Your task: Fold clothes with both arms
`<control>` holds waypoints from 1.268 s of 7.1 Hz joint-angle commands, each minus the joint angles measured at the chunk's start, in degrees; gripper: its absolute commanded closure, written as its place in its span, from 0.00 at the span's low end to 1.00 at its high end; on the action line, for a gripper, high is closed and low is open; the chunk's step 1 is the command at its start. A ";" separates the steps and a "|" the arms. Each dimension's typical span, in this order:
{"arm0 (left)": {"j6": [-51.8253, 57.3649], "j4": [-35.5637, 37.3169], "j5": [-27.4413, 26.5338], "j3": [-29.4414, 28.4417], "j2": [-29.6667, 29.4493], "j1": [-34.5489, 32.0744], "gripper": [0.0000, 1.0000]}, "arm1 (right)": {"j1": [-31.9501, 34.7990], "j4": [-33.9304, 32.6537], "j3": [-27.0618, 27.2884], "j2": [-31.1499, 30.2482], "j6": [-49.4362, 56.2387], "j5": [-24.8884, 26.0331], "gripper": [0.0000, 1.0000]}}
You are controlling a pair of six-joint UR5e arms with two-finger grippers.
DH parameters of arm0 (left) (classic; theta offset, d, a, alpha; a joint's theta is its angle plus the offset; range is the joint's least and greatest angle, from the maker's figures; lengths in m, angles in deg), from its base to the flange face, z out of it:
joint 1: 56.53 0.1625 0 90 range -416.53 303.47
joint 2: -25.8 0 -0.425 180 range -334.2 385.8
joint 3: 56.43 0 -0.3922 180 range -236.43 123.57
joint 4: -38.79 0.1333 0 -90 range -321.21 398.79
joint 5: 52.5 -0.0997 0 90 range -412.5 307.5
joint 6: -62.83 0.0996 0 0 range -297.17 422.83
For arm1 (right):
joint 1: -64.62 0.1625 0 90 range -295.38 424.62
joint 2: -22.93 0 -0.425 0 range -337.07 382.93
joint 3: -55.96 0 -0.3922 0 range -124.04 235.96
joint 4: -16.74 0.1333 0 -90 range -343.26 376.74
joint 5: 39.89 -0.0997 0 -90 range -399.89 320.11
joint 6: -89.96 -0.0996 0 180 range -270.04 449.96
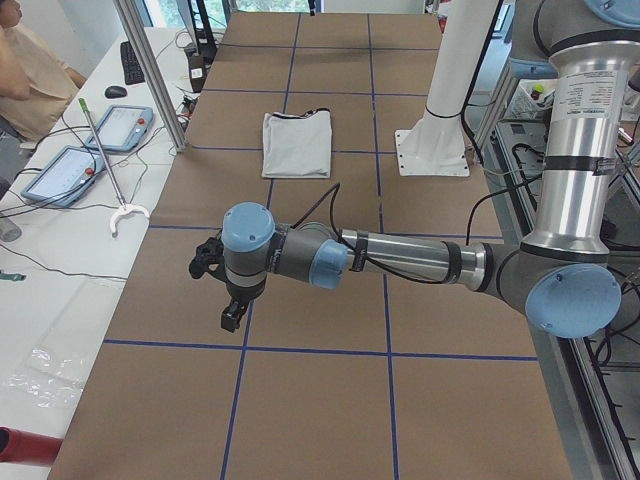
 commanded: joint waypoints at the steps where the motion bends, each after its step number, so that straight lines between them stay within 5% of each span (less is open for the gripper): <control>1: 0.00 0.00 0.04 0.01 0.03 0.09 0.00 | 0.00 0.96 -0.08 0.16 -0.01 0.00 0.00; 9: 0.00 -0.09 -0.05 0.01 0.55 0.09 0.00 | 0.00 2.46 -0.52 -0.45 -0.01 0.00 0.00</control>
